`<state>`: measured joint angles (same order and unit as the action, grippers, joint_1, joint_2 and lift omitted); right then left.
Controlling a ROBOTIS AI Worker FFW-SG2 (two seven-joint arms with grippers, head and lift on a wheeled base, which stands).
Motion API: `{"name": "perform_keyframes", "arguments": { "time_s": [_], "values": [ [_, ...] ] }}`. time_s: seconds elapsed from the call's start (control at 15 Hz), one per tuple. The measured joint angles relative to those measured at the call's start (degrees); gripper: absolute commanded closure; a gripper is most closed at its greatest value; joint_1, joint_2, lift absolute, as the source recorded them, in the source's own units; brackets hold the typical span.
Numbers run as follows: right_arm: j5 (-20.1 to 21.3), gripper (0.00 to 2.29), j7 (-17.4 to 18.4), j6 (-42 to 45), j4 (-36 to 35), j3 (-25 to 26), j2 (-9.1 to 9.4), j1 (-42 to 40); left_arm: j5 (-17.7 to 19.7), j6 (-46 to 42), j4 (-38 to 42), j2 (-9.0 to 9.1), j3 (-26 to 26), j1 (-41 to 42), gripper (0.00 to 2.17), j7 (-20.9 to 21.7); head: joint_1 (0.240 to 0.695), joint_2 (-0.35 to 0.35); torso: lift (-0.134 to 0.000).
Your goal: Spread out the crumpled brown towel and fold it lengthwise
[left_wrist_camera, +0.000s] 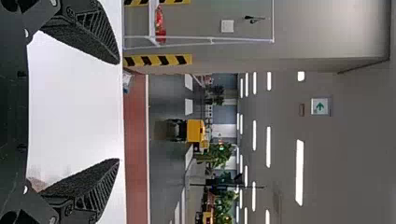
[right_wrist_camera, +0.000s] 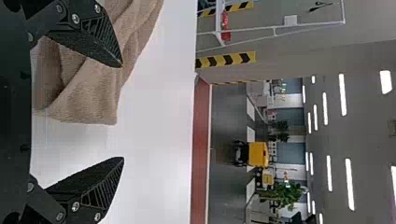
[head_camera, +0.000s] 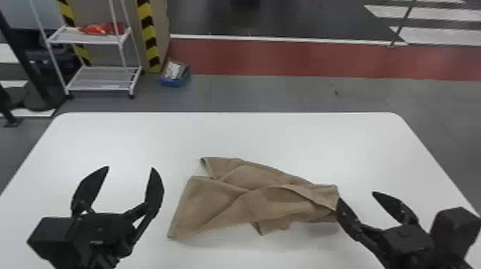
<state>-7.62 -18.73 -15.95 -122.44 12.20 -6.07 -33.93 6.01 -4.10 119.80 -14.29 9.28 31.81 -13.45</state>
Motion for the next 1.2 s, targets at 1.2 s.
{"name": "perform_keyframes", "arguments": {
  "time_s": [1.2],
  "values": [
    [0.3,0.19,-0.3,3.6,2.3,4.2,0.87,-1.8,10.6,45.5,13.3,-0.86,2.2,0.5,0.52,3.2,0.695,-0.266,-0.124]
  ]
}}
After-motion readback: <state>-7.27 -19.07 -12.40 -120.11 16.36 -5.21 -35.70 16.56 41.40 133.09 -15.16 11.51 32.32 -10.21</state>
